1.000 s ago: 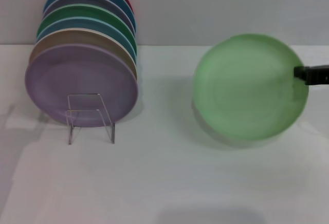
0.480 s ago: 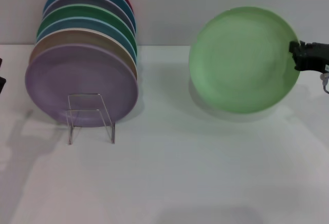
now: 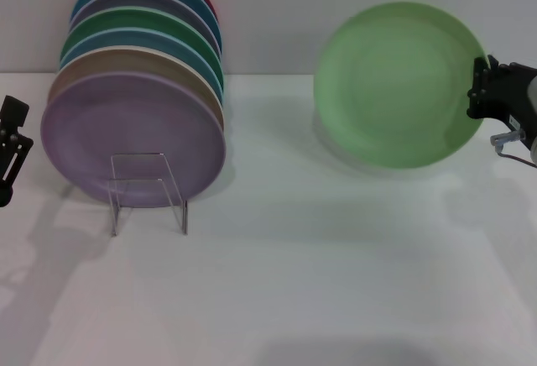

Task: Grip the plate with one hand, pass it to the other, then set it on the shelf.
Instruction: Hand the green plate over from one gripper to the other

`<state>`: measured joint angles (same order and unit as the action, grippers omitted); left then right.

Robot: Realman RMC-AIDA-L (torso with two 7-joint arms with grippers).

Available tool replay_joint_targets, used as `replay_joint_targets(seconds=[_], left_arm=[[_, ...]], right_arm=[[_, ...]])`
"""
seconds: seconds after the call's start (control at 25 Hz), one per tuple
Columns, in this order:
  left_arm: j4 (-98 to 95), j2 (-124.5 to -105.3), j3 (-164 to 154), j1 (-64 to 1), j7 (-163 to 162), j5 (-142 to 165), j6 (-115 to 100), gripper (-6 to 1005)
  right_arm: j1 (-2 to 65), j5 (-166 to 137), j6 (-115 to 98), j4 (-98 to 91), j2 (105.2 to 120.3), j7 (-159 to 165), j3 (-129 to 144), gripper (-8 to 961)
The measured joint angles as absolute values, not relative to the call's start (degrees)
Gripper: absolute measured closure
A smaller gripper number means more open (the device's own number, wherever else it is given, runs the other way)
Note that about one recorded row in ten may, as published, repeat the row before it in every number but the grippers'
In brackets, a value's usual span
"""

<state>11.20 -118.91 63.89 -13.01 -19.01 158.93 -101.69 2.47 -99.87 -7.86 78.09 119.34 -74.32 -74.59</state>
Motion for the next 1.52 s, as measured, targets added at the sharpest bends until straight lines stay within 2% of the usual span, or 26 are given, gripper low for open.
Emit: replay_joint_targets(seconds=[0.32,0.8,1.2,1.52], left_arm=[[11.25,-118.91,63.89,-13.08,-19.37,158.96,-101.51,187],[12.12,-118.83,61.79,-13.35,-22.29,159.0,-101.89,187],[14.32,-119.08,51.6,-12.85,-26.09,158.67,-102.76,187],[15.13,-119.09,46.81,-12.11,-24.4,158.68,-100.22,188]], right_arm=[[3.96,-106.04,-28.64,75.06,119.16,-72.19,-62.89,927],[10.6,-128.21,-47.71,53.27,119.0,-28.61,-55.88,926],[11.84,-141.81,-66.65,34.47,119.1,-3.76,-52.9,927],[11.05,-141.95,-74.59,30.7,119.39,-3.18,-47.0,927]])
